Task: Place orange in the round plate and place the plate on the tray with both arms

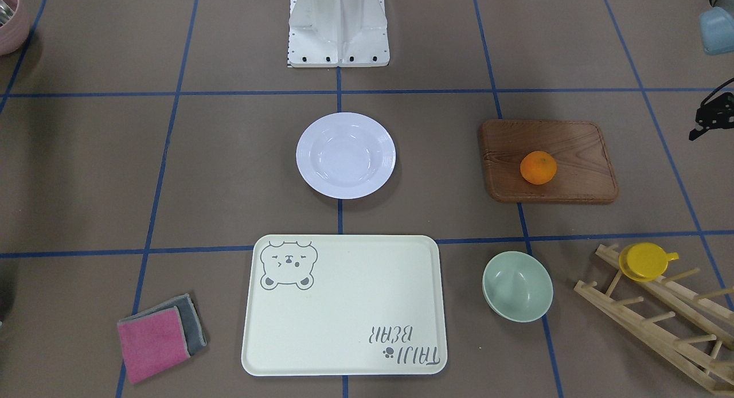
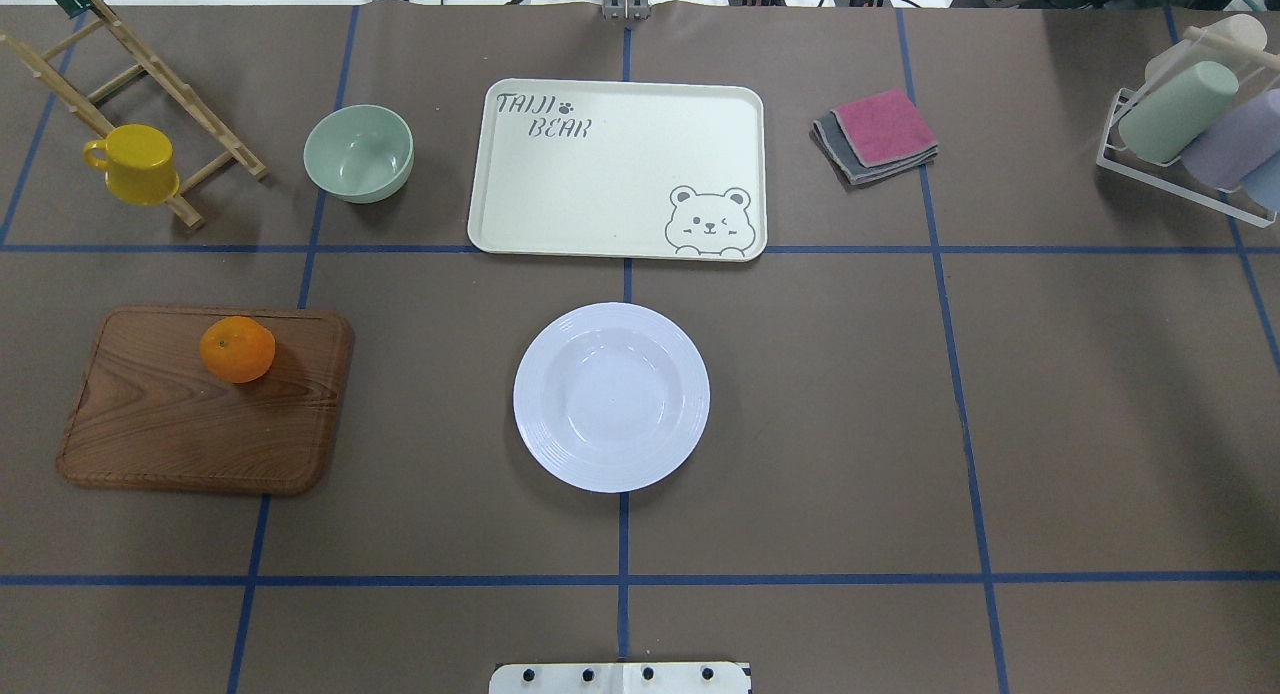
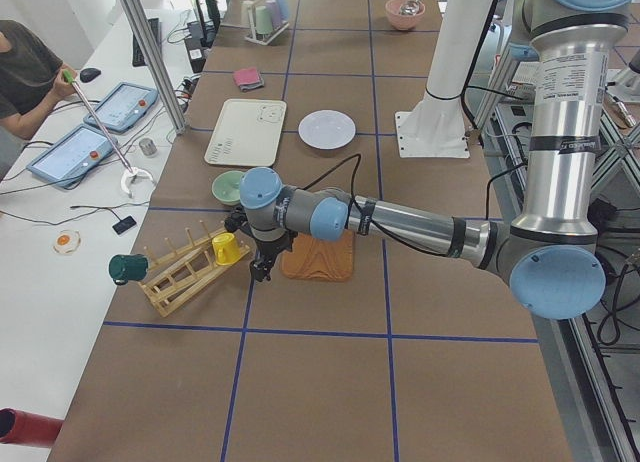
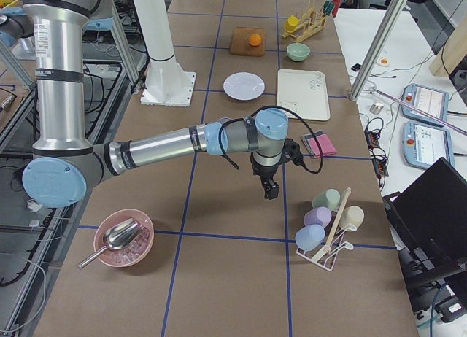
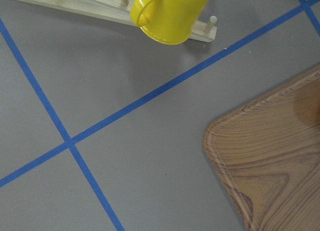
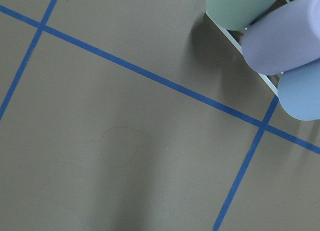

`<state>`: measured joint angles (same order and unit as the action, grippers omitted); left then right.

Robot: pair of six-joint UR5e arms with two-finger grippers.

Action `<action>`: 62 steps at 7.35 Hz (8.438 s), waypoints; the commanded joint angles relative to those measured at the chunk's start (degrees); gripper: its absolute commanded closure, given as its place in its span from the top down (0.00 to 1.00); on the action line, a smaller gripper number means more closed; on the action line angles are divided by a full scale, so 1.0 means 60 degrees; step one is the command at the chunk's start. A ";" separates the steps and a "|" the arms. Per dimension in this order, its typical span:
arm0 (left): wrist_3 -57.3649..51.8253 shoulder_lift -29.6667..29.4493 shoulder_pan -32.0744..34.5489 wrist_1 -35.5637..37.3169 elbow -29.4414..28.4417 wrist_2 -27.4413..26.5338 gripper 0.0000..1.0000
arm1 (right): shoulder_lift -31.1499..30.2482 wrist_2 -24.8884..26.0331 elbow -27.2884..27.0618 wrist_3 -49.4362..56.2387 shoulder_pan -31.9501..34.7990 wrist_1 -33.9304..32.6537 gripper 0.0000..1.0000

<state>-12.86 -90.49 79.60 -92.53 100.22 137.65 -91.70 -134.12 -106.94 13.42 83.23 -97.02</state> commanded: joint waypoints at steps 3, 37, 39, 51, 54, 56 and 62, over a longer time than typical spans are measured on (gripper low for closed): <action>-0.0039 0.0359 0.0663 -0.0091 0.0289 0.0644 0.99 | -0.0039 -0.0015 0.0040 -0.0025 -0.0132 -0.0001 1.00; 0.5630 -0.1178 -0.5181 -0.1556 0.0510 -0.2287 0.99 | 0.0312 -0.0440 0.0625 -0.0083 -0.1304 0.1112 1.00; 0.5645 -0.1354 -0.5473 -0.1570 0.0158 -0.2708 0.99 | 0.0518 -0.0455 0.0758 -0.0098 -0.1304 0.1112 1.00; 1.1672 -0.5625 -0.7413 0.0114 0.0188 -0.2634 0.00 | 0.0547 -0.0455 0.0626 -0.0244 -0.1289 0.1127 1.00; 1.2573 -0.8368 -0.8476 0.0012 -0.2782 -0.3999 0.00 | 0.0532 -0.0455 0.0640 -0.0450 -0.1304 0.1112 1.00; 1.2515 -0.8313 -0.8740 0.0011 -0.2846 -0.4351 0.00 | 0.0547 -0.0455 0.0568 -0.0742 -0.1304 0.1127 1.00; 1.2529 -0.8093 -0.9048 0.0011 -0.2803 -0.4761 1.00 | 0.0518 -0.0469 0.0509 -0.0787 -0.1304 0.1127 1.00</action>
<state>62.23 -139.14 25.63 -92.46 83.21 110.00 -88.59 -136.93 -103.95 8.77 75.43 -90.26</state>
